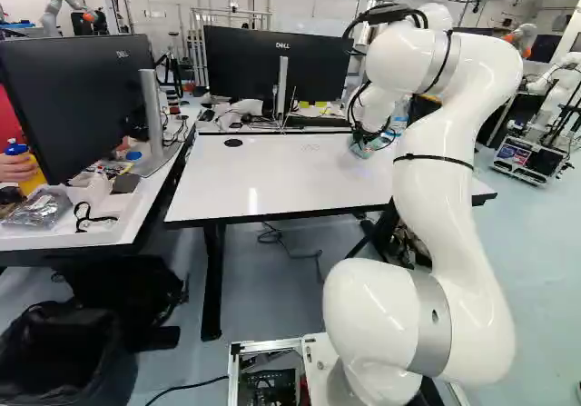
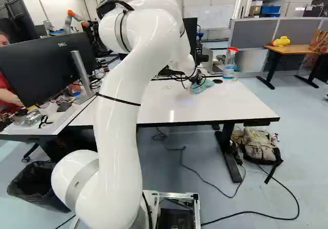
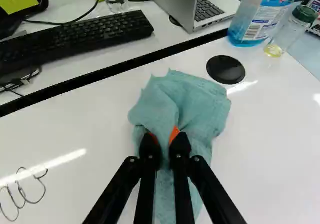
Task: Clean the table with the green towel
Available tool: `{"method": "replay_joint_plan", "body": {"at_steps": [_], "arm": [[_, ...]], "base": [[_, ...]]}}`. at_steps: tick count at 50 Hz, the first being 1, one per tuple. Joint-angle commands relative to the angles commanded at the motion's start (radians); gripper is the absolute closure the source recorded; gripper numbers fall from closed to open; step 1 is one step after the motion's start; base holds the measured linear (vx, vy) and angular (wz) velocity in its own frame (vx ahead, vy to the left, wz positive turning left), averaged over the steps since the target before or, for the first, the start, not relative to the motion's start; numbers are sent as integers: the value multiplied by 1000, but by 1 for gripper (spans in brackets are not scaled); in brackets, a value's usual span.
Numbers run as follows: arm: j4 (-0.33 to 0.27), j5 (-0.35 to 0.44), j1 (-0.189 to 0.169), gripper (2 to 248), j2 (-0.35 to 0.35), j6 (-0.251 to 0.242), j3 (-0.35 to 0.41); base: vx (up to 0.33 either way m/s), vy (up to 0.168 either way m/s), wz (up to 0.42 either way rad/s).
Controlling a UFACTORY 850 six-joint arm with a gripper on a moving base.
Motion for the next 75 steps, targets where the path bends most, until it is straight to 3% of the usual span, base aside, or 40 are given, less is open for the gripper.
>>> {"method": "replay_joint_plan", "body": {"at_steps": [21, 38, 54, 75], "arm": [[0, 0, 9, 211, 95, 0, 131], [0, 0, -5, 211, 162, 0, 222], [0, 0, -44, 211, 195, 0, 266], [0, 0, -47, 211, 247, 0, 294]], "base": [[0, 0, 0], [0, 0, 0], [0, 0, 0], [0, 0, 0]]}}
